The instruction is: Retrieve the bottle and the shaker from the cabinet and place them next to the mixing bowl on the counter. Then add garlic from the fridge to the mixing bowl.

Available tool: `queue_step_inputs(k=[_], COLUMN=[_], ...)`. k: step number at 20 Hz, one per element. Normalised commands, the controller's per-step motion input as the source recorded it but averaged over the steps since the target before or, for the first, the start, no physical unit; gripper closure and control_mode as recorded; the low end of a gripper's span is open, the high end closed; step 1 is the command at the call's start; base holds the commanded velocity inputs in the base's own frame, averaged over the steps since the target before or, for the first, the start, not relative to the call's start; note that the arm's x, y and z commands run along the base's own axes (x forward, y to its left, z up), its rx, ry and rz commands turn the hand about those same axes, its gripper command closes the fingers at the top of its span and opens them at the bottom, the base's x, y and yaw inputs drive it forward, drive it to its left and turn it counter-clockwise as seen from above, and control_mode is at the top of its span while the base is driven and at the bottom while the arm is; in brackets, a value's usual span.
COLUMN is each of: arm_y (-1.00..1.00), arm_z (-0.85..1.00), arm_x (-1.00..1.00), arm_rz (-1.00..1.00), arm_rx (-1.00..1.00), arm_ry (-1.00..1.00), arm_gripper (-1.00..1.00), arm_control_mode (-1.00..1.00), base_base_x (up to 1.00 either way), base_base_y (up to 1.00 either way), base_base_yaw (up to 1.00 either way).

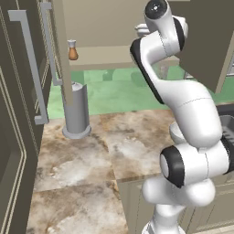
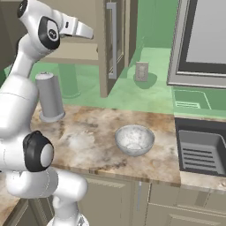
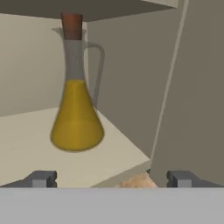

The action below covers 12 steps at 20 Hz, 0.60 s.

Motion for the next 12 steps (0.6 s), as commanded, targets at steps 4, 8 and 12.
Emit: queue_step_inputs(k=[4, 8, 12], arm_y=[0.0, 0.0, 0.01], arm_z=[0.0, 0.06, 0.18], arm_x=[0.73, 0.65, 0.48], arm_rz=[0.01, 0.0, 0.0], arm_rx=[0.0, 0.0, -0.01], arm_ry=[0.0, 0.04, 0.06], arm_gripper=[-1.0, -1.0, -1.0], arm_control_mode=[-1.0, -1.0, -1.0], base_base_x=[0.0, 0.0, 0.0], base_base_y=[0.0, 0.0, 0.0], base_base_yaw=[0.0, 0.0, 0.0])
